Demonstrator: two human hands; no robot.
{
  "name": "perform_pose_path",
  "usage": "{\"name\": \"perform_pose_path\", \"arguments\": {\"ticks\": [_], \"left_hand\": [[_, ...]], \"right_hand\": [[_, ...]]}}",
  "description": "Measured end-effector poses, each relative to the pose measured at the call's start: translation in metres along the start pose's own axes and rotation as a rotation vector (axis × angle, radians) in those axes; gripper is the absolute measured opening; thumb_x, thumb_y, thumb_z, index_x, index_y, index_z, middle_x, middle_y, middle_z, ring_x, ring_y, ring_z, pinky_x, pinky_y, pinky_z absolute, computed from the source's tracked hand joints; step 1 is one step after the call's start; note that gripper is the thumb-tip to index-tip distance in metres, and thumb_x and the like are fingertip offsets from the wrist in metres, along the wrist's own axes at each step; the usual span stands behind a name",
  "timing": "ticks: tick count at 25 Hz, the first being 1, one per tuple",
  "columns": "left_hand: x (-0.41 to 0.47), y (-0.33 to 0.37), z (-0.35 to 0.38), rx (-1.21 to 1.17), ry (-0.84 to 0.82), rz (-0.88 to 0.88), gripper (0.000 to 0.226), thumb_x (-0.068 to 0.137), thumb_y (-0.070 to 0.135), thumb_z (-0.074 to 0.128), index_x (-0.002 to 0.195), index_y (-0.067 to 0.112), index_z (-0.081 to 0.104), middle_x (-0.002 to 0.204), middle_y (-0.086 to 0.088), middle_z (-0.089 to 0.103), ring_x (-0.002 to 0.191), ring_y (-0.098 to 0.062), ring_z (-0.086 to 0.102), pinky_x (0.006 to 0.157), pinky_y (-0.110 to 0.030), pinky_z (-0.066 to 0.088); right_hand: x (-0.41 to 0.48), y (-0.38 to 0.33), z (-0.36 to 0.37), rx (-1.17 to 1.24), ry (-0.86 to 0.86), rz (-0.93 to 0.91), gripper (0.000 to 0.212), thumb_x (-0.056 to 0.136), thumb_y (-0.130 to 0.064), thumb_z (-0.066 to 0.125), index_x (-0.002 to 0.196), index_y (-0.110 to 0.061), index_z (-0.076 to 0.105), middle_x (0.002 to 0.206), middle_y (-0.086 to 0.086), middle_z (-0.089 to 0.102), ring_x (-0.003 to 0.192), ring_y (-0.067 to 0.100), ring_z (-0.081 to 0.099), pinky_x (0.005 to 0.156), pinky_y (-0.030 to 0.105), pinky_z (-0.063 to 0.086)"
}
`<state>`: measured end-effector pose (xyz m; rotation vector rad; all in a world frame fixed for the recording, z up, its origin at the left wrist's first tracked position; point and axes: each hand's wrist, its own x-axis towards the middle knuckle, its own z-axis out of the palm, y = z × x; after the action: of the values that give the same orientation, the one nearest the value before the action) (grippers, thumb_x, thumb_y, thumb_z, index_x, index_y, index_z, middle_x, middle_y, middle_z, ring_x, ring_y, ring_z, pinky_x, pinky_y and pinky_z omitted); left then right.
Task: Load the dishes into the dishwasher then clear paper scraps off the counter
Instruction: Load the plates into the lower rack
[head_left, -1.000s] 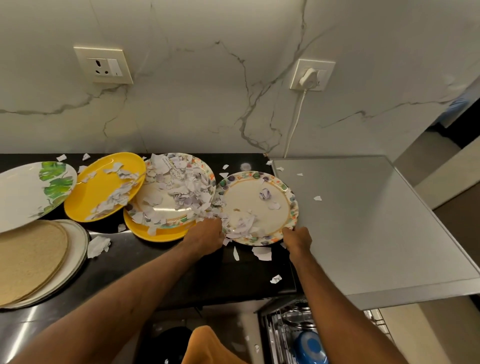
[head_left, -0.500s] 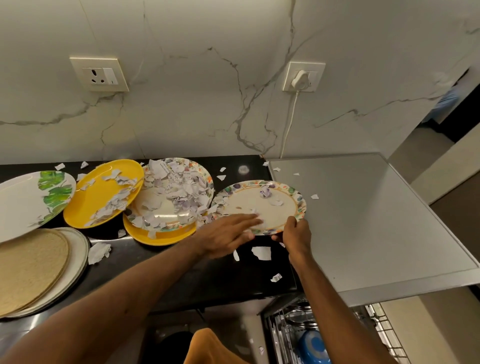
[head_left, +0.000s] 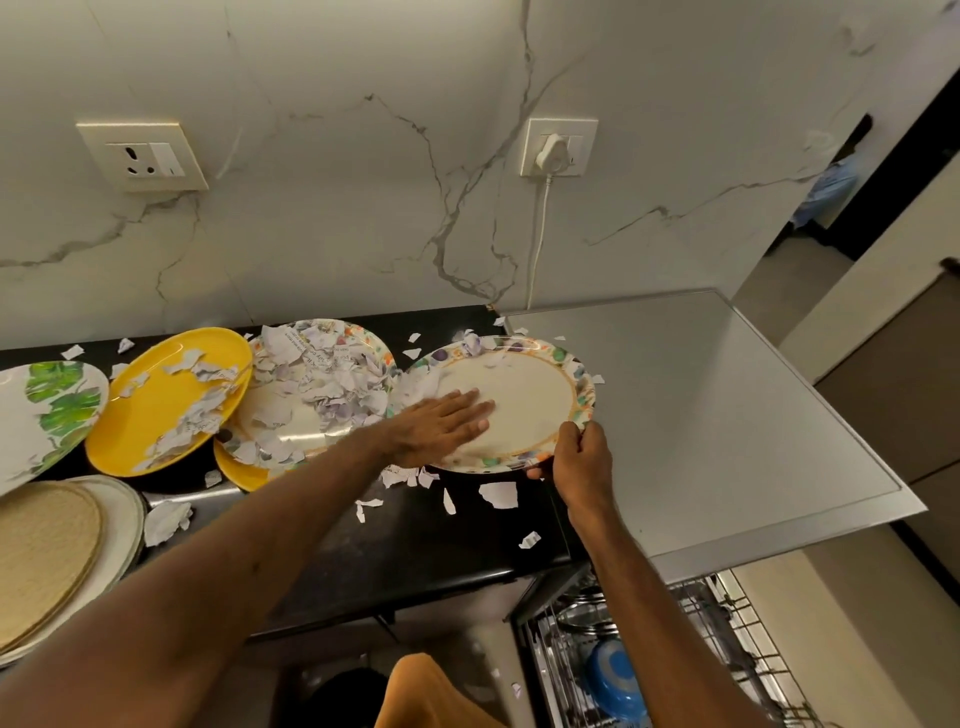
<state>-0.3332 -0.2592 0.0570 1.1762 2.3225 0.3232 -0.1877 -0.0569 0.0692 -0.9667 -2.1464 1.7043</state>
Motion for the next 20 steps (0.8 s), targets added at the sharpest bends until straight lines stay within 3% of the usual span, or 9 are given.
{"name": "perform_pose_path", "arguments": {"ticks": [2, 4, 7, 8, 10, 12, 14, 17, 20], "left_hand": [[-0.003, -0.023, -0.008, 0.081, 0.005, -0.125, 0.072, 0.097, 0.077, 0.004, 0.159, 0.044, -0.012, 0.17, 0.005, -0.015, 0.158, -0.02, -0.011, 0.126, -0.051, -0.004], [-0.011, -0.048, -0.012, 0.15, 0.054, -0.363, 0.082, 0.095, 0.079, 0.006, 0.162, 0.035, -0.011, 0.171, 0.0, -0.014, 0.158, -0.028, -0.012, 0.125, -0.055, -0.004], [-0.025, -0.069, -0.018, 0.06, 0.223, -0.803, 0.083, 0.098, 0.076, 0.013, 0.164, 0.029, -0.008, 0.17, -0.007, -0.02, 0.156, -0.035, -0.019, 0.123, -0.056, -0.009], [-0.026, -0.068, -0.02, 0.069, 0.29, -0.826, 0.082, 0.098, 0.076, 0.012, 0.164, 0.03, -0.007, 0.17, -0.007, -0.02, 0.156, -0.034, -0.02, 0.124, -0.056, -0.009], [-0.021, -0.049, -0.021, 0.109, 0.376, -0.574, 0.08, 0.097, 0.076, 0.009, 0.163, 0.033, -0.004, 0.172, -0.003, -0.013, 0.157, -0.03, -0.013, 0.126, -0.056, -0.002], [-0.013, -0.013, -0.019, 0.039, 0.289, -0.224, 0.073, 0.099, 0.074, 0.012, 0.163, 0.04, -0.002, 0.172, 0.003, -0.009, 0.158, -0.022, -0.008, 0.126, -0.049, 0.001], [-0.002, 0.018, -0.009, 0.022, 0.155, -0.023, 0.066, 0.101, 0.072, 0.011, 0.16, 0.048, -0.004, 0.171, 0.008, -0.01, 0.156, -0.014, -0.01, 0.123, -0.042, -0.002], [0.01, 0.022, 0.001, 0.05, 0.126, 0.008, 0.062, 0.101, 0.073, 0.009, 0.158, 0.054, -0.006, 0.171, 0.01, -0.011, 0.156, -0.013, -0.011, 0.123, -0.042, -0.004], [0.005, -0.019, -0.007, 0.029, 0.194, -0.151, 0.064, 0.1, 0.075, 0.008, 0.159, 0.052, -0.005, 0.171, 0.008, -0.009, 0.158, -0.018, -0.007, 0.126, -0.05, -0.001]], "right_hand": [[0.0, -0.001, -0.001, -0.013, -0.003, -0.028, 0.02, 0.11, -0.025, 0.042, 0.112, -0.01, 0.054, 0.097, 0.002, 0.071, 0.058, 0.021, 0.075, 0.055, 0.035, 0.061], [0.001, 0.001, -0.002, -0.026, 0.004, -0.038, 0.021, 0.11, -0.028, 0.043, 0.111, -0.011, 0.056, 0.097, 0.006, 0.072, 0.063, 0.021, 0.075, 0.054, 0.035, 0.063], [0.002, 0.005, -0.002, -0.037, -0.006, -0.025, 0.022, 0.11, -0.029, 0.045, 0.112, -0.011, 0.058, 0.099, 0.009, 0.071, 0.069, 0.016, 0.074, 0.055, 0.037, 0.063], [0.001, 0.005, -0.001, -0.028, -0.021, -0.017, 0.022, 0.11, -0.027, 0.045, 0.112, -0.009, 0.057, 0.097, 0.008, 0.071, 0.064, 0.013, 0.073, 0.052, 0.033, 0.061], [-0.003, 0.005, 0.006, -0.017, -0.036, -0.009, 0.023, 0.11, -0.025, 0.044, 0.112, -0.007, 0.057, 0.093, 0.008, 0.07, 0.057, 0.008, 0.07, 0.047, 0.026, 0.055], [-0.009, 0.002, 0.016, -0.003, -0.043, -0.005, 0.022, 0.11, -0.023, 0.044, 0.11, -0.005, 0.056, 0.09, 0.008, 0.068, 0.05, 0.008, 0.067, 0.045, 0.026, 0.054], [-0.014, -0.001, 0.025, 0.02, -0.068, -0.016, 0.02, 0.109, -0.022, 0.044, 0.109, -0.007, 0.057, 0.088, 0.009, 0.068, 0.05, 0.011, 0.068, 0.048, 0.032, 0.057], [-0.018, -0.008, 0.027, 0.037, -0.103, -0.059, 0.018, 0.11, -0.021, 0.044, 0.11, -0.008, 0.057, 0.086, 0.009, 0.069, 0.053, 0.013, 0.069, 0.046, 0.029, 0.056], [-0.023, -0.009, 0.016, 0.039, -0.119, -0.087, 0.019, 0.11, -0.019, 0.044, 0.109, -0.006, 0.057, 0.082, 0.007, 0.066, 0.05, 0.007, 0.065, 0.043, 0.023, 0.051]]}}
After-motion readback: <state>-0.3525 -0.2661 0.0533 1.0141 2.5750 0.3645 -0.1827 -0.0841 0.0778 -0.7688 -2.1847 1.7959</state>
